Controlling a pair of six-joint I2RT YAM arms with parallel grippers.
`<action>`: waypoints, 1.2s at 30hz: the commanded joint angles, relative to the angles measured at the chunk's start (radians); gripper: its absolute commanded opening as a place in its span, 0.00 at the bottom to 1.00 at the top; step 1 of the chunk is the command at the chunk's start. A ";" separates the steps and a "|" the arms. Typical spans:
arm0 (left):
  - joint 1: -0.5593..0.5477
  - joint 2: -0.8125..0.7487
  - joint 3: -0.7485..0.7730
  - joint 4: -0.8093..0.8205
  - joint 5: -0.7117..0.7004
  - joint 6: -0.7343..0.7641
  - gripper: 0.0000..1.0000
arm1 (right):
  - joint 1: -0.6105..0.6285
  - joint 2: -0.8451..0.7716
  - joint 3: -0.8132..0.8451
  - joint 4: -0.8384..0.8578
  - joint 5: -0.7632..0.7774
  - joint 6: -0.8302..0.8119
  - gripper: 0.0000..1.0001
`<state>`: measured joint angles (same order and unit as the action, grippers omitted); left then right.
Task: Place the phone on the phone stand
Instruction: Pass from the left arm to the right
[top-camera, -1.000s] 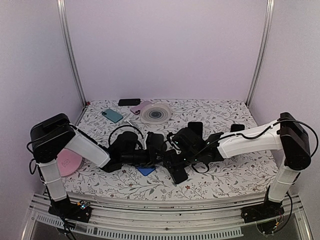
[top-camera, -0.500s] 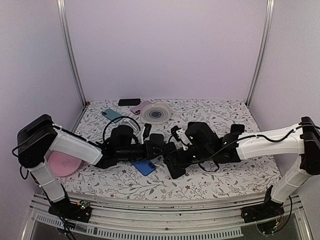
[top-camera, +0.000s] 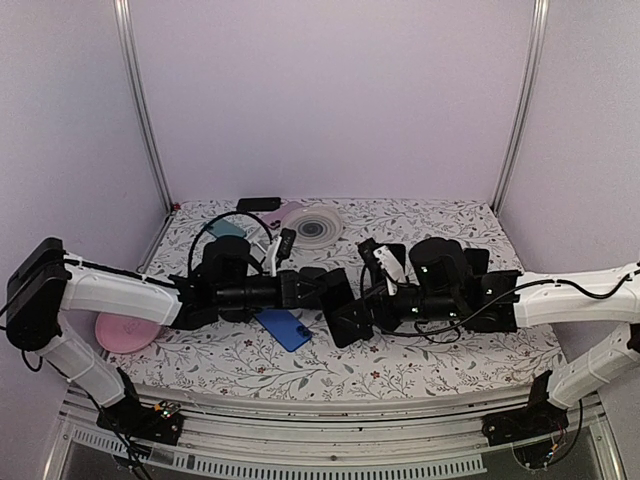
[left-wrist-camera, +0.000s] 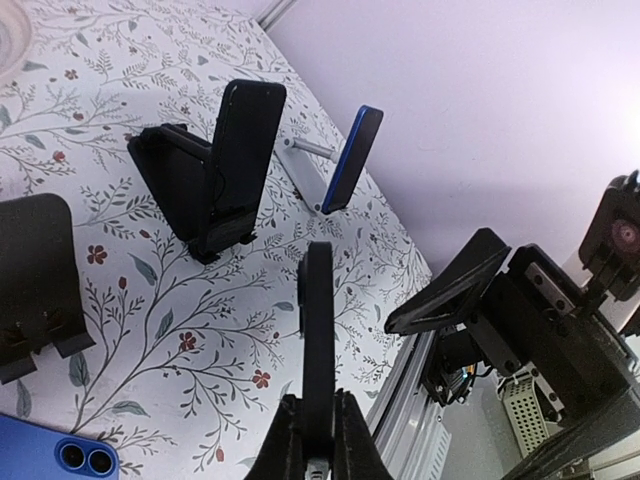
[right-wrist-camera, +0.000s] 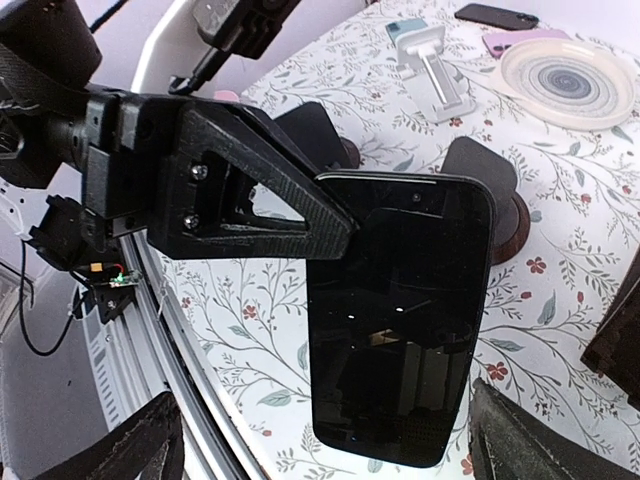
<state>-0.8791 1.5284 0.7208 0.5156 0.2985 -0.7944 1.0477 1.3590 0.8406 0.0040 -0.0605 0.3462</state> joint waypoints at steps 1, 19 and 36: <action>-0.005 -0.069 0.008 -0.009 -0.003 0.066 0.00 | -0.003 -0.085 -0.064 0.096 -0.019 -0.013 0.99; 0.006 -0.182 0.040 -0.089 0.074 0.169 0.00 | -0.014 -0.166 -0.142 0.219 -0.125 0.035 0.99; 0.022 -0.268 -0.052 0.105 0.208 0.142 0.00 | -0.015 -0.173 -0.235 0.386 -0.328 0.074 0.97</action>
<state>-0.8654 1.2945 0.6823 0.4953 0.4717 -0.6315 1.0374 1.2026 0.6380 0.3122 -0.3103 0.3931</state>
